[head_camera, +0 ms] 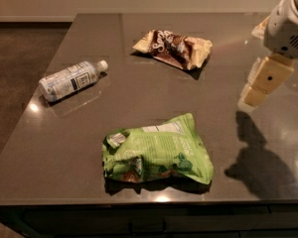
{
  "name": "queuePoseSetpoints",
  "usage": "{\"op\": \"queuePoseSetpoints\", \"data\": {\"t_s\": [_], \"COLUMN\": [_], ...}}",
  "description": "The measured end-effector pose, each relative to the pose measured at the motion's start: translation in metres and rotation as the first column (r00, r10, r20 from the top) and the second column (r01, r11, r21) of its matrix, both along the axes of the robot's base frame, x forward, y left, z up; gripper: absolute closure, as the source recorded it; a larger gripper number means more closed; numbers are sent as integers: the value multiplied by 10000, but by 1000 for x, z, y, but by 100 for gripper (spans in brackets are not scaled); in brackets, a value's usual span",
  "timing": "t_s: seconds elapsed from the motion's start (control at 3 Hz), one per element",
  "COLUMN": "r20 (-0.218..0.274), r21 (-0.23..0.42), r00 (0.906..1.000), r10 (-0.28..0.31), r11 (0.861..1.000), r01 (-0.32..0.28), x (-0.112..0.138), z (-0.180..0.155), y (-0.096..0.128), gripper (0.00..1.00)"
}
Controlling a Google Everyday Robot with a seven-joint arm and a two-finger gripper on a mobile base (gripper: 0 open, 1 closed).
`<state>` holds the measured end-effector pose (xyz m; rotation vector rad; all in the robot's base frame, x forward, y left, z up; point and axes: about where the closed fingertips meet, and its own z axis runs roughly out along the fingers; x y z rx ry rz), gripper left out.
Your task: Move brown chip bag near green rice chip bag
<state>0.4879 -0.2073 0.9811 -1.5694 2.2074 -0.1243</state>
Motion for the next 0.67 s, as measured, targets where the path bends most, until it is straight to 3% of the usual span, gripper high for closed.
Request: {"op": "queuePoseSetpoints", "data": {"t_s": [0.33,0.67], "r20": [236,130], "r21": [413,919], "r00": [9982,9917], "r10": [-552,-1280], "r11": [9977,9877], "r01": [542,1263], "x": [41,98], "z": [-4,-16], "y": [7,14], "gripper": [0,0]}}
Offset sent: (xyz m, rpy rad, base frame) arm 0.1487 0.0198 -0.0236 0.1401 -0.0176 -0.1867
